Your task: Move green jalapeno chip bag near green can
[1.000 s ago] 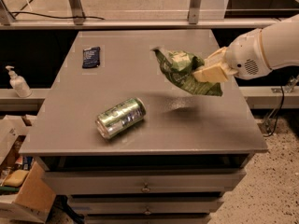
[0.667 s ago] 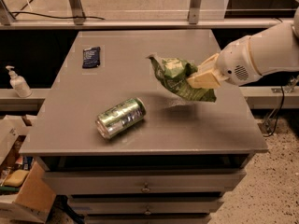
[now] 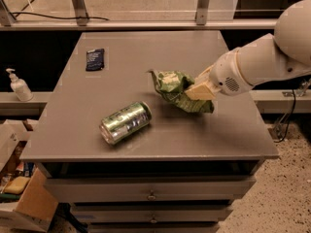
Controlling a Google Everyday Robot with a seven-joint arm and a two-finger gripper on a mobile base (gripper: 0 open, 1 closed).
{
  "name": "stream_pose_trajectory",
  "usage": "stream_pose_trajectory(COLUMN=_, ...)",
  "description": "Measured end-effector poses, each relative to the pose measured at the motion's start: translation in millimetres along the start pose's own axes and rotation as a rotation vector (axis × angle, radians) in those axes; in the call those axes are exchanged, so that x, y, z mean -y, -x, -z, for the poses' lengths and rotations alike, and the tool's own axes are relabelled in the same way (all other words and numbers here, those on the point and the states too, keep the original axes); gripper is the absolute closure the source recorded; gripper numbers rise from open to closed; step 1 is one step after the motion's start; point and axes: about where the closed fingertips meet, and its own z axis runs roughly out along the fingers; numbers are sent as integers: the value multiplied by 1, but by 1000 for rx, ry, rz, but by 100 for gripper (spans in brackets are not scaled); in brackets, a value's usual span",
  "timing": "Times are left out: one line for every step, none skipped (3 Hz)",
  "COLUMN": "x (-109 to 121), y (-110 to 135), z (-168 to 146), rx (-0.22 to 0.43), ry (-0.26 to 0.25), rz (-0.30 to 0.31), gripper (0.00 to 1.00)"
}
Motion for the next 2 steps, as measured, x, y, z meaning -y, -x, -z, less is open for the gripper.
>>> stream_pose_trajectory(x=-1, y=-4, z=-14, rx=-29, ry=-3, rz=-6, gripper=100)
stream_pose_trajectory(x=-6, y=-3, z=-25, rx=-41, ry=7, rz=-8, gripper=84)
